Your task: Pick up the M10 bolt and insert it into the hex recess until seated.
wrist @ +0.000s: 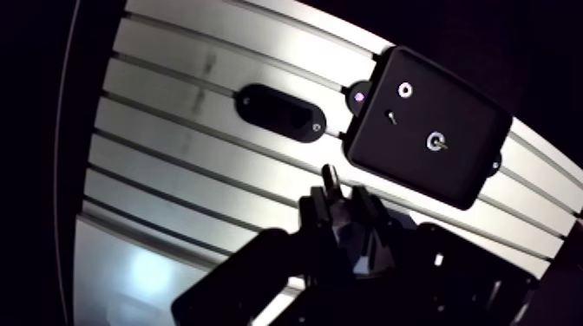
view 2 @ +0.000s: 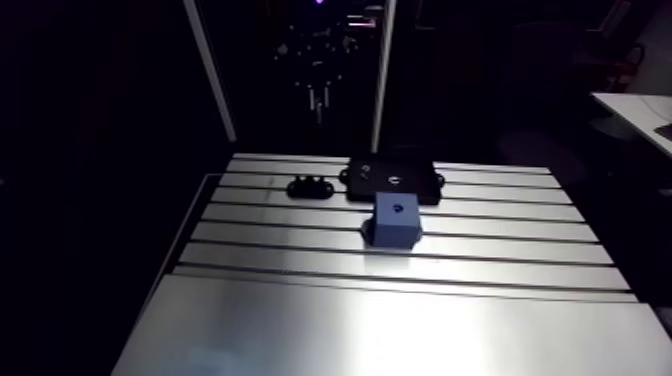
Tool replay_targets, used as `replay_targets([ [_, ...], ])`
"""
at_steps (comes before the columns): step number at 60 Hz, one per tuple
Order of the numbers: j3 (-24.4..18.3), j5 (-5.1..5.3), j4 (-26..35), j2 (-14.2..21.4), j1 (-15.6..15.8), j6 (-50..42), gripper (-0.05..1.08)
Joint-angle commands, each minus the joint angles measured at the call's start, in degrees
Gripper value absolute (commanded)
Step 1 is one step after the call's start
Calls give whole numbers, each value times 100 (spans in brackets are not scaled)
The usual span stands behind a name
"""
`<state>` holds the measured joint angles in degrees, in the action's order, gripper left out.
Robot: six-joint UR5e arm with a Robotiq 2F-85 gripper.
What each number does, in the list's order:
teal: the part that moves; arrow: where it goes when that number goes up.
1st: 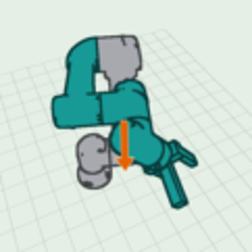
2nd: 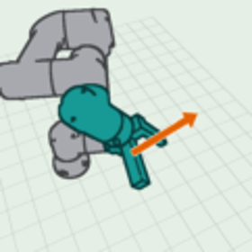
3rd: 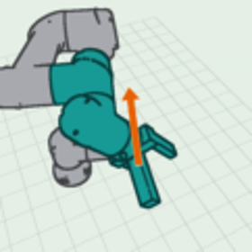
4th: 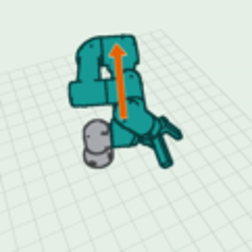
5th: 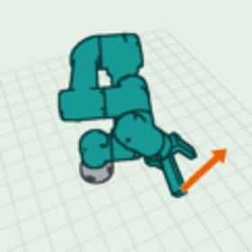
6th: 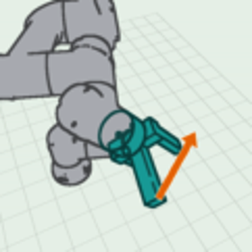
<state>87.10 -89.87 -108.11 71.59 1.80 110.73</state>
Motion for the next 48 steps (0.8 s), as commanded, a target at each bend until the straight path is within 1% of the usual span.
replay_targets([
  [1, -127, -25, 612, 101, -377, 1188, 79],
  [8, -172, -84, 795, 120, -435, 1454, 79],
  [9, -172, -117, 848, 122, -442, 1523, 79],
  [10, -172, -117, 848, 122, -442, 1523, 79],
  [11, -165, -152, 901, 122, -443, 1601, 79],
  [12, -165, -152, 901, 122, -443, 1601, 79],
  [13, -156, -187, 939, 122, -444, 1672, 79],
  [14, -156, -187, 939, 122, -444, 1672, 79],
  [15, -140, -215, 967, 122, -444, 1735, 79],
  [22, -87, -269, 1005, 122, -451, 1815, 79],
  [24, -52, -392, 1038, 114, -507, 1833, 79],
  [25, -52, -392, 1038, 114, -507, 1833, 79],
  [26, -27, -477, 1049, 113, -550, 1834, 79],
  [27, -27, -477, 1049, 113, -550, 1834, 79],
  [28, 6, -550, 1058, 120, -587, 1842, 79],
  [29, 6, -550, 1058, 120, -587, 1842, 79],
  [30, 26, -583, 1074, 122, -600, 1865, 79],
  [38, 97, -589, 1129, 169, -662, 2110, 79],
  [48, 201, -605, 1181, 234, -741, 2117, 79],
])
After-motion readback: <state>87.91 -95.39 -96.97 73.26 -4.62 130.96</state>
